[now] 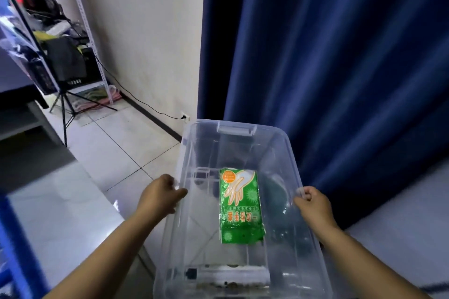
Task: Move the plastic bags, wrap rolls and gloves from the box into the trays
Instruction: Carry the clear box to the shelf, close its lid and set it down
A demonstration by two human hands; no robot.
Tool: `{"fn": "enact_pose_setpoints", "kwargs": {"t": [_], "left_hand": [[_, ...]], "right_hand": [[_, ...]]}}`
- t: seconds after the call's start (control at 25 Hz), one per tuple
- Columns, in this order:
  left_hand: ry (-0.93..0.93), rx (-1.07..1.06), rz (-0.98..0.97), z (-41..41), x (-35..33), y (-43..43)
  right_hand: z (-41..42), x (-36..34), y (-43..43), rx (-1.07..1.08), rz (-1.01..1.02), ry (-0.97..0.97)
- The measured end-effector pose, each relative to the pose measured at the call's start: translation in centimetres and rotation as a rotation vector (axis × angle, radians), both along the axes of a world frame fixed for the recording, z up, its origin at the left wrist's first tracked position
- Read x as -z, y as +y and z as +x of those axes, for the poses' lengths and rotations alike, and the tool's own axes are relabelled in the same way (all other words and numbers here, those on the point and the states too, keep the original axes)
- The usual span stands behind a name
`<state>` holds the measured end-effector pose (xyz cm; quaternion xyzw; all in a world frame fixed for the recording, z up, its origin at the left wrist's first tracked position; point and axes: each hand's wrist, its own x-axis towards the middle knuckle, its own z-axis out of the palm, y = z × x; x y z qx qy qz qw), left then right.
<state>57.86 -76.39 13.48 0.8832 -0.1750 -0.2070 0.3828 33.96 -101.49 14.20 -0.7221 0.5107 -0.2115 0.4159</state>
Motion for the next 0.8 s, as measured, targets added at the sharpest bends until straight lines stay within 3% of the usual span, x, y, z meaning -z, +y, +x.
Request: {"fn": "enact_pose_setpoints", "kwargs": {"t": [0.24, 0.44, 0.8], "left_hand": [[0.059, -0.15, 0.027, 9.9, 1.6, -6.7], [0.114, -0.377, 0.015, 17.1, 1.9, -9.5], [0.134, -0.767, -0.066, 31.6, 3.7, -6.5]], "right_hand": [[13.7, 2.1, -10.0, -0.162, 0.141, -0.003], [26.8, 2.1, -16.0, -0.433, 0.208, 0.055], [51.5, 3.7, -15.5, -0.674, 0.227, 0.058]]}}
